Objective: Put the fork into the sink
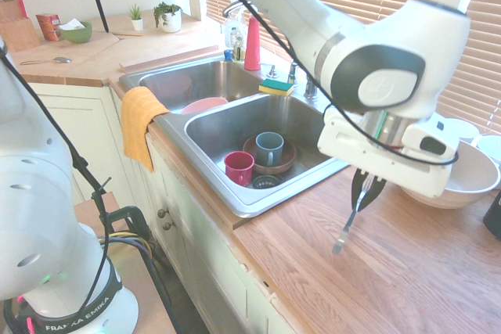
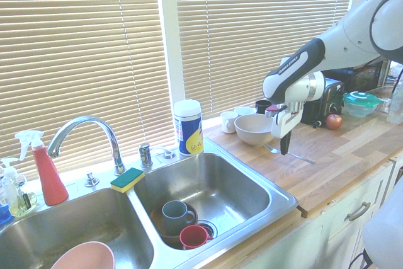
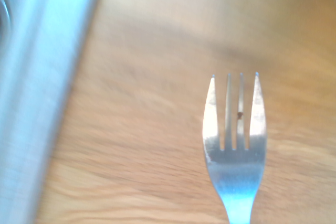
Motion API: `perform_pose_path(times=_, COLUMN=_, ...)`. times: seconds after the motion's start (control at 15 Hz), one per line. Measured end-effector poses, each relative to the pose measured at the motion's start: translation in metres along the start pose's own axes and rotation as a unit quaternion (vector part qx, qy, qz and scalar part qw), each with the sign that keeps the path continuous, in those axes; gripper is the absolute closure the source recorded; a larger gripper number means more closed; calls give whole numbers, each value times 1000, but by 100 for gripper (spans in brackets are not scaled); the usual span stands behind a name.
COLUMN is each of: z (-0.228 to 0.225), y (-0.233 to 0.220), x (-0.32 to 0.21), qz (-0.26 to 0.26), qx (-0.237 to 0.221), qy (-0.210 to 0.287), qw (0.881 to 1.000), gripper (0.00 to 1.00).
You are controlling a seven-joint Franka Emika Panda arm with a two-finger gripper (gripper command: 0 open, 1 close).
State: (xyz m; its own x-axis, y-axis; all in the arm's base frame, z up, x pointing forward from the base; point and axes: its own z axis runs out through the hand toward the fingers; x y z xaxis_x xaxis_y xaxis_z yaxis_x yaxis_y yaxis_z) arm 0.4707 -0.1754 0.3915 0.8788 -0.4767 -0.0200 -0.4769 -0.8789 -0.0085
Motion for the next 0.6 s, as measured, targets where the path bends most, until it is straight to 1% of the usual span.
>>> perform_pose_path(times=0.13, z=-25, y=-43, x=-10, qz=35, qx=-5, qy=16, qw=999, gripper=100)
perform_pose_path(times=0.27, z=-24, y=-92, x=-20, qz=75, qx=-8, qy=31, qw=997, gripper=100)
perform_pose_path(times=0.33, z=-18, y=-116, x=-24, qz=93, qx=-9, qy=41, qw=995, gripper=100)
perform_pose_path(times=0.47, z=3, y=-170, x=-40, qz=111, qx=-17, qy=50, qw=992, gripper=100)
perform_pose_path(times=0.6, z=27, y=-221, x=-65, qz=106, qx=-18, qy=49, qw=993, gripper=100)
